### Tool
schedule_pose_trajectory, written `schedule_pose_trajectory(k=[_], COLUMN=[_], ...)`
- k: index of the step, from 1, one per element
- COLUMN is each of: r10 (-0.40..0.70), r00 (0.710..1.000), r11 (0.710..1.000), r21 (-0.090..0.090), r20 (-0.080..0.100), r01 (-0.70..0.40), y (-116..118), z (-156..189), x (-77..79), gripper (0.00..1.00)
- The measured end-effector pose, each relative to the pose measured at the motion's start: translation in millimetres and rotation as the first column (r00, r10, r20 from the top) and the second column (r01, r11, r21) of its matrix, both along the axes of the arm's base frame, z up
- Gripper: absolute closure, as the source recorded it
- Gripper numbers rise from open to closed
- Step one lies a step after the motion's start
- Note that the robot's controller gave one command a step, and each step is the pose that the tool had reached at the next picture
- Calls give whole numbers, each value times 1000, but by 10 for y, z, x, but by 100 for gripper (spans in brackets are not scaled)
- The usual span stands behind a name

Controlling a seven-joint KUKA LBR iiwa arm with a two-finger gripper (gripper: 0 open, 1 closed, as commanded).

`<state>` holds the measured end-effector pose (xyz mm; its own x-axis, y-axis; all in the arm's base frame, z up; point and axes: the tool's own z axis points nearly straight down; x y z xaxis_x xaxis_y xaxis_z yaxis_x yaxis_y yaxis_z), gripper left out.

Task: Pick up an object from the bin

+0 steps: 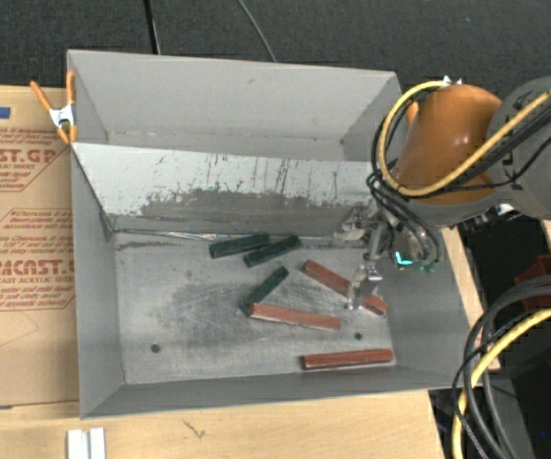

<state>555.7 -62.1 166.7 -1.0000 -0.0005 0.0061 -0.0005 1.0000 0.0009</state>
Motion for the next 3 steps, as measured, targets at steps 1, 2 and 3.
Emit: schedule_pose_trajectory(k=[1,2,3], r10=[1,-15,-15], r00=[1000,1000,1000], r11=[1000,1000,1000], r21=[-1,-1,-1], r20=[7,6,6], r01=[-1,15,15], y=[0,-245,-245], z=[41,-926,-926], x=[19,22,22], gripper=[0,100,100])
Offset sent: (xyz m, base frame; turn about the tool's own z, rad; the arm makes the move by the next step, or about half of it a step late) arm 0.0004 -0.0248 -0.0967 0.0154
